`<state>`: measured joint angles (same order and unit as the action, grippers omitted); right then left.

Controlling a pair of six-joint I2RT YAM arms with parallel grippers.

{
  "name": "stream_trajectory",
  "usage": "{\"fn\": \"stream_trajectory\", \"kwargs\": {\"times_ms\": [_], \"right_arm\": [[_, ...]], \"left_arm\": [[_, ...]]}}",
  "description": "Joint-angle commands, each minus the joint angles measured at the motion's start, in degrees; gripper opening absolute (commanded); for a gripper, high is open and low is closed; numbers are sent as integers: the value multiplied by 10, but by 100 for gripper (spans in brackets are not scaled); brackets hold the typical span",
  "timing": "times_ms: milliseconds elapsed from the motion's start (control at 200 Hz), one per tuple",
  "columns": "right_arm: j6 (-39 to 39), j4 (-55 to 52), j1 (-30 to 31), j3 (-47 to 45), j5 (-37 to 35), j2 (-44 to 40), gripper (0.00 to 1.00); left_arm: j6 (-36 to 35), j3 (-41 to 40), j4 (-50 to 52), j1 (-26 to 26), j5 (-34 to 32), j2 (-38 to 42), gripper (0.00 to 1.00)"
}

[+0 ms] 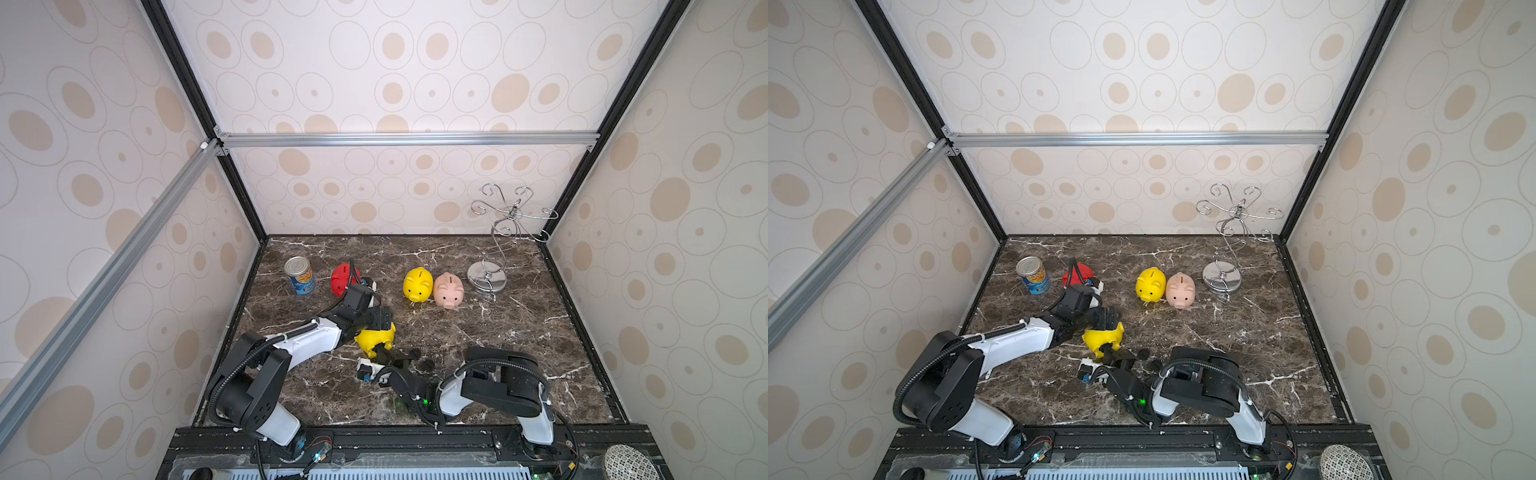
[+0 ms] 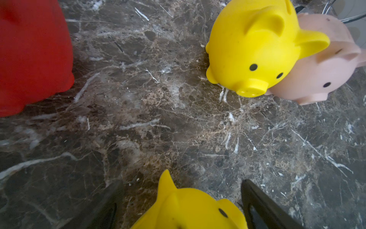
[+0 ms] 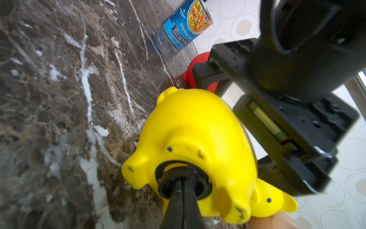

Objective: Open piggy banks
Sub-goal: Open the lid on the piggy bank, then place the lid at the center of the board.

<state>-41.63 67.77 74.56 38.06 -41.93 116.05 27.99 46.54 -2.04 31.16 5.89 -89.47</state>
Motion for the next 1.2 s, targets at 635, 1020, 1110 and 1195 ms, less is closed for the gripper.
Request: {"fn": "stream_trajectory", "kwargs": {"times_ms": [635, 1020, 1110, 1195], "right_arm": [[398, -278, -13, -138, 24, -268, 0], [641, -779, -267, -31, 397, -391, 0], [641, -832, -275, -3, 419, -375, 0], [638, -857, -286, 14, 422, -352, 0]], "left_arm": [[-6, 32, 93, -8, -23, -28, 93], [24, -21, 65, -8, -24, 51, 96], [25, -23, 63, -8, -23, 60, 97], [27, -26, 61, -8, -19, 66, 97]]}}
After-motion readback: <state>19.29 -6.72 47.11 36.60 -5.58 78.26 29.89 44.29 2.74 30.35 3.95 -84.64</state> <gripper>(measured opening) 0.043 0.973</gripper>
